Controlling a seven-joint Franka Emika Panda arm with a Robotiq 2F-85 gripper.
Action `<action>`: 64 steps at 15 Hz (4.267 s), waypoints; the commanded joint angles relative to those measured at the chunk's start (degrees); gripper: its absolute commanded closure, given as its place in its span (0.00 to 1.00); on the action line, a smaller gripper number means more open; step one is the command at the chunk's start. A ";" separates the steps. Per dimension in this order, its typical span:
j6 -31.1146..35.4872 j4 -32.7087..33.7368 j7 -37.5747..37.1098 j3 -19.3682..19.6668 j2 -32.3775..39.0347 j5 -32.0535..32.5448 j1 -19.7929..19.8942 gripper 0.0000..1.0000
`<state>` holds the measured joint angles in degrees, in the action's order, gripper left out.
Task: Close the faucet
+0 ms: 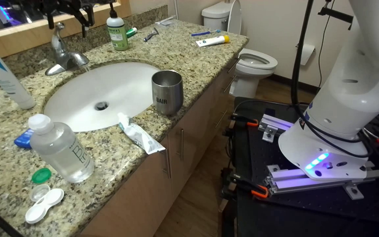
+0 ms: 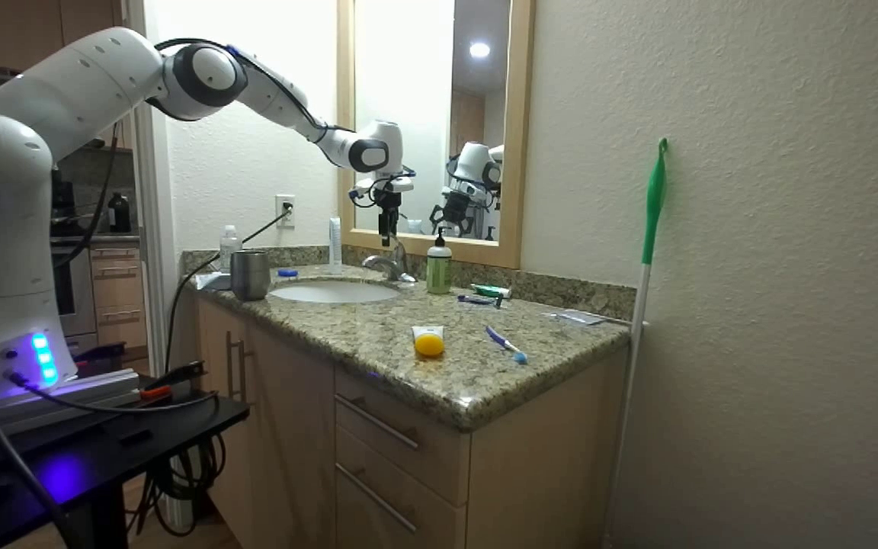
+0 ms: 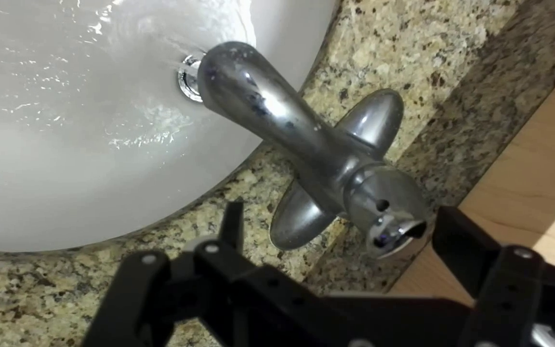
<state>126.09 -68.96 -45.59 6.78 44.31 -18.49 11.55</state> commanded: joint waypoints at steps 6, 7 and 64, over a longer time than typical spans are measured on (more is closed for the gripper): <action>-19.60 7.90 -5.47 -1.12 5.01 -5.01 4.06 0.00; -19.79 9.05 -6.19 -1.17 5.56 -5.84 4.50 0.00; -14.20 10.62 -2.34 5.03 12.84 16.84 -2.50 0.00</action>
<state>117.61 -65.89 -49.66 12.77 51.08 -1.31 7.72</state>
